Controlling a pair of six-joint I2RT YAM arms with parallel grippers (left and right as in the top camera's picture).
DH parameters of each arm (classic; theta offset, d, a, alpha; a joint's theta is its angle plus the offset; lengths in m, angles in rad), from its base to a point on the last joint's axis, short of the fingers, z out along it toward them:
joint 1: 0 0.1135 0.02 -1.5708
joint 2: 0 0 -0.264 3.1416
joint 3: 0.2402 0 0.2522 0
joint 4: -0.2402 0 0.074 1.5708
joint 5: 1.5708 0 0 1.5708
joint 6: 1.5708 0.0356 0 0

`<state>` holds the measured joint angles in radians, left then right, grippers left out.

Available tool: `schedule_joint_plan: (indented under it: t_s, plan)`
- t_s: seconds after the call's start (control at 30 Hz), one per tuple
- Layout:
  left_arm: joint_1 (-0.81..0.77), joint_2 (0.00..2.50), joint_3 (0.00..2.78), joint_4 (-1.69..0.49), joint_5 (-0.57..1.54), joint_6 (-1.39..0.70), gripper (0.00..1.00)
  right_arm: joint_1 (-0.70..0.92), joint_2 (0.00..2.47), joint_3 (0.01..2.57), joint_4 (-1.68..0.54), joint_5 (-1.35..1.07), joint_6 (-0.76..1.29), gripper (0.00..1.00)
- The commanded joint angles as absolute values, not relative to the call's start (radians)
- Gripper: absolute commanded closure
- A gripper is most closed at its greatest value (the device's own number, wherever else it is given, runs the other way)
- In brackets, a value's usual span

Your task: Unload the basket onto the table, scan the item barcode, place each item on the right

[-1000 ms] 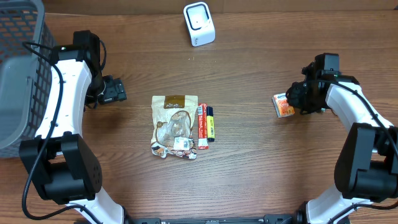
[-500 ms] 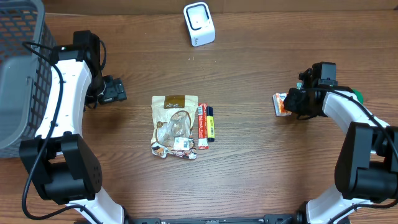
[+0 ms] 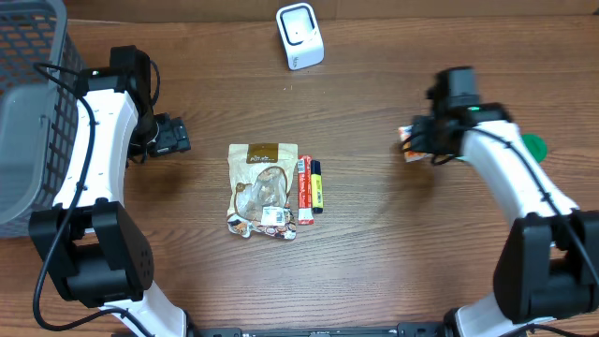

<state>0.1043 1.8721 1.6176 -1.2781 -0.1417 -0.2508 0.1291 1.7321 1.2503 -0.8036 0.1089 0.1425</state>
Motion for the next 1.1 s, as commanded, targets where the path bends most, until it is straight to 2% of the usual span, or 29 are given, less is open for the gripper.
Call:
schedule_joint_plan:
  t_s: [0.0, 0.2, 0.33, 0.47, 0.77, 1.07]
  plan:
    - [0.097, 1.879, 1.630, -1.277, -0.138, -0.232, 0.00, 0.273, 1.719, 1.244, -0.820, 0.470, 0.254, 0.96]
    - [0.097, 1.879, 1.630, -1.277, -0.137, -0.232, 0.00, 0.542, 1.720, 1.150, -0.820, 0.928, 0.434, 0.96]
    - [0.097, 1.879, 1.630, -1.277, -0.138, -0.232, 0.00, 0.666, 1.731, 1.075, -0.813, 1.078, 0.518, 0.96]
    - [0.097, 1.879, 1.630, -1.277, -0.138, -0.232, 0.00, 0.705, 1.776, 1.030, -0.814, 1.126, 0.584, 0.96]
    - [0.097, 1.879, 1.630, -1.276, -0.138, -0.232, 0.00, 0.705, 1.905, 1.021, -0.770, 1.125, 0.584, 0.96]
    - [0.097, 1.879, 1.630, -1.276, -0.138, -0.232, 0.00, 0.707, 1.930, 1.020, -0.767, 1.074, 0.584, 0.96]
